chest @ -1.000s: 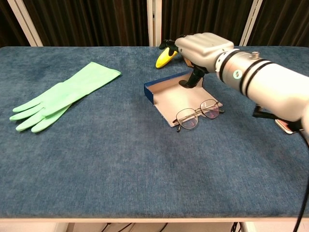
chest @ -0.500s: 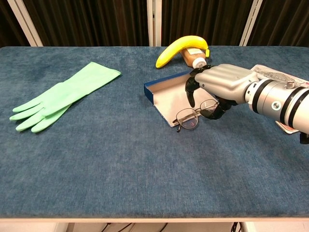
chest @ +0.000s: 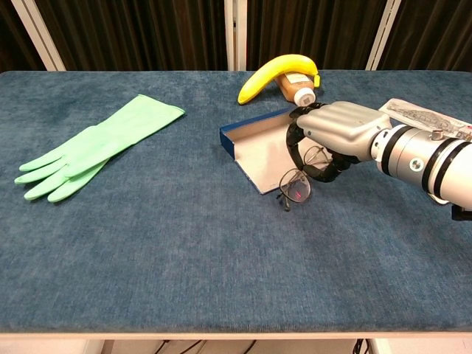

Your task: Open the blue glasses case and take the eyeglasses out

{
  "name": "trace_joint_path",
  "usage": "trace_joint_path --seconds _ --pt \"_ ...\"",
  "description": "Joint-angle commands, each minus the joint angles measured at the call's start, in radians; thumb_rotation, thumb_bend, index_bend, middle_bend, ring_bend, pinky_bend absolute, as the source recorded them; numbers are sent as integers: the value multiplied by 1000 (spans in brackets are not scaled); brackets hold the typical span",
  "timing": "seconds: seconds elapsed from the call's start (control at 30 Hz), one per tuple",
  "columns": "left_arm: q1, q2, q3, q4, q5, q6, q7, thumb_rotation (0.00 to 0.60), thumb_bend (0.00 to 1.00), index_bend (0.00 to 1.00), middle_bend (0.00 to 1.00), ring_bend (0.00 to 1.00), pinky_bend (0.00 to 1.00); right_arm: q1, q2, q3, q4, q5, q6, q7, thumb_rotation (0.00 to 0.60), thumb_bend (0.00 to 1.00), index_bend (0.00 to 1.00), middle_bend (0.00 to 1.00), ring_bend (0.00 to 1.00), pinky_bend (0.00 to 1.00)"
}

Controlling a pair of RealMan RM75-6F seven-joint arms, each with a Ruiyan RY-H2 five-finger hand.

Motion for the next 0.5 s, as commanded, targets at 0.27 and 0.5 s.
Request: trace_joint_path --seconds 0.27,0.5 --pt "-1 -1 0 -2 -1 -1 8 600 239 488 378 228 114 38 37 -41 -101 -233 -15 104 600 474 703 325 0 0" --pt "0 -1 -1 0 -1 1 5 600 240 488 377 228 115 89 -45 -41 -83 -263 -80 46 600 430 354 201 0 0"
